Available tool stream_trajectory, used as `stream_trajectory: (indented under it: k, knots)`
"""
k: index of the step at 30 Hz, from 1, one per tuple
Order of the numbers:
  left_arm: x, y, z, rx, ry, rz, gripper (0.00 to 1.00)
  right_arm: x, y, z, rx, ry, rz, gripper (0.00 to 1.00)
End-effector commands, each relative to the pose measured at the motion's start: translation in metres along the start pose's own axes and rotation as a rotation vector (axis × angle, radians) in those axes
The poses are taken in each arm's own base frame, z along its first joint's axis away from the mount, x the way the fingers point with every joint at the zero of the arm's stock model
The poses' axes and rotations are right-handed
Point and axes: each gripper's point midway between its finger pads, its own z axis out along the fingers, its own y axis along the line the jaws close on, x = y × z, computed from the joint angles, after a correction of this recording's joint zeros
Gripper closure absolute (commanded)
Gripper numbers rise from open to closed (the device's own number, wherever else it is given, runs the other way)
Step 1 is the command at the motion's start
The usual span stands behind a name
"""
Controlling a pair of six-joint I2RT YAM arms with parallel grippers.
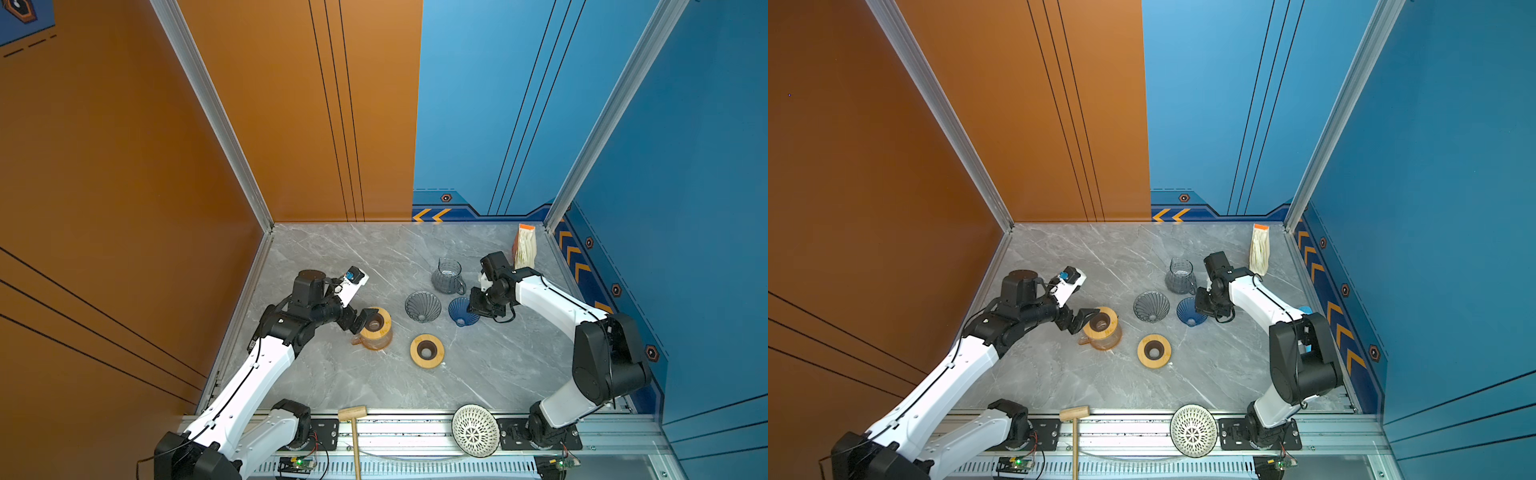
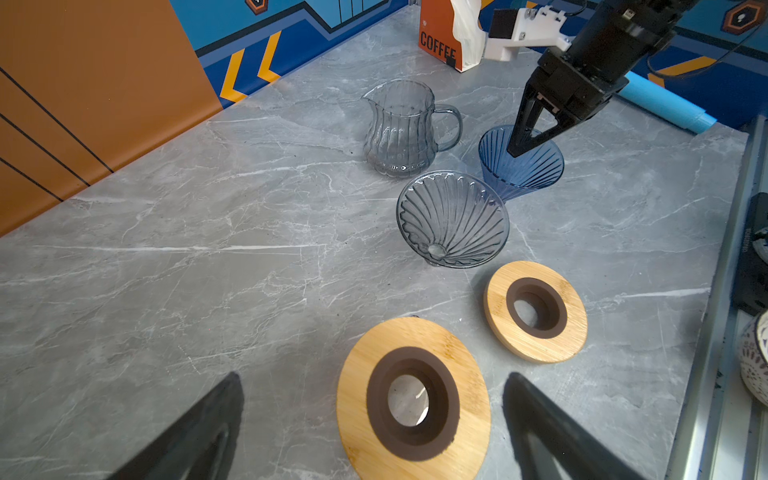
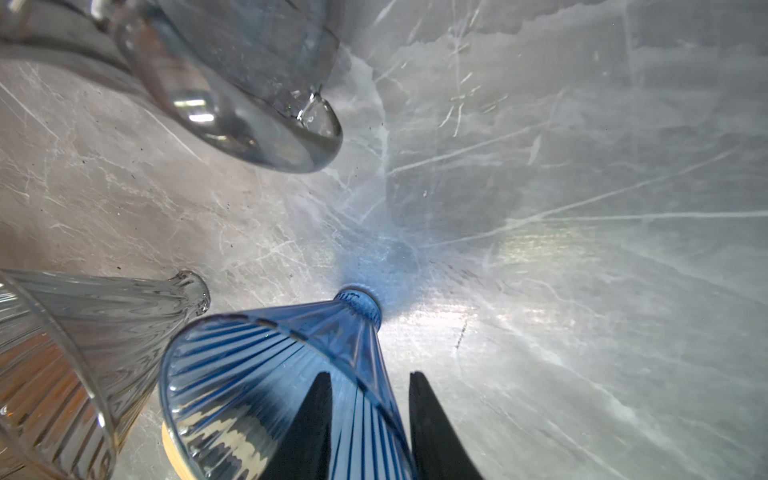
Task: Place the coffee filter in the dripper
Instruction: 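Move the right gripper over the blue glass dripper and lower onto its rim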
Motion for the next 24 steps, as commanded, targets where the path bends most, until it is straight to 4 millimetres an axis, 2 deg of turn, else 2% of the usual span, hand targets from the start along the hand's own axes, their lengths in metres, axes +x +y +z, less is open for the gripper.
stream_trajectory:
  k: [1, 13, 24]
  knots:
    - [0.0056, -0.002, 0.0012, -0.002, 0.012, -0.007, 0.02, 0.0033, -0.0053, 0.0087, 0.027, 0.007, 0.009, 0.72]
    - [0.0076, -0.0025, -0.0001, -0.005, 0.015, -0.008, 0.02, 0.0041, -0.0079, 0.018, 0.045, 0.013, 0.011, 0.79]
    - [0.0084, -0.0027, 0.0, -0.004, 0.018, -0.01, 0.02, 0.0038, -0.0084, 0.0127, 0.05, -0.01, 0.009, 0.87]
